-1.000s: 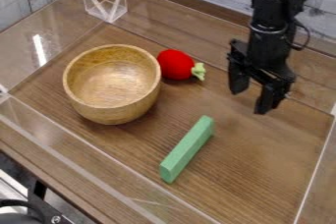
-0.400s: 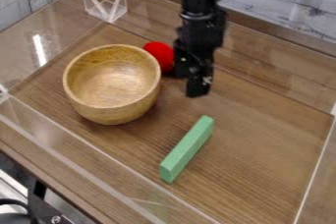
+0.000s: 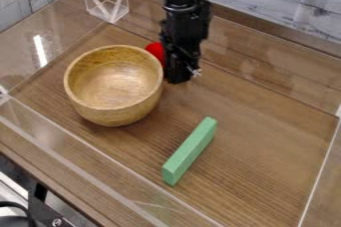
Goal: Move the red fruit to the left side of the table
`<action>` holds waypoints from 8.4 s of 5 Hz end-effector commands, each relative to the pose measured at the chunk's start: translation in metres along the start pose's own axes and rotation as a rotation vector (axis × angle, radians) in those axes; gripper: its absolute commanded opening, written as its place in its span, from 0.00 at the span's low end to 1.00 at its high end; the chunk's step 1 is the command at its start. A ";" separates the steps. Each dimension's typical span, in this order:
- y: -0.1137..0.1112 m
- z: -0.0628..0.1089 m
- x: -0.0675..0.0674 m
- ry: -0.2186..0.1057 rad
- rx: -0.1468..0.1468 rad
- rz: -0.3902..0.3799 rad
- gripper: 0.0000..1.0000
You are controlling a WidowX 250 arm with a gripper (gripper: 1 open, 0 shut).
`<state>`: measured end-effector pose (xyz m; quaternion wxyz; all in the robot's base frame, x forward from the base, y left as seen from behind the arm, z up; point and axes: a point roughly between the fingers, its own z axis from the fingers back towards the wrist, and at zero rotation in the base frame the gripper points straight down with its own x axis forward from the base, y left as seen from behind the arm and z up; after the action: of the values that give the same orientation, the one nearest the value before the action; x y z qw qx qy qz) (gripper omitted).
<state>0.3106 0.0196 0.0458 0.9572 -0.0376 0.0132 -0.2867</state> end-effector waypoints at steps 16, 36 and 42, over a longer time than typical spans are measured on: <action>0.068 0.033 -0.007 -0.125 0.127 0.568 1.00; 0.127 0.128 -0.040 -0.349 0.075 1.186 0.00; 0.161 0.074 -0.093 -0.257 0.195 1.582 0.00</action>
<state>0.3202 0.2080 0.0920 0.8712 0.0305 -0.0756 0.4842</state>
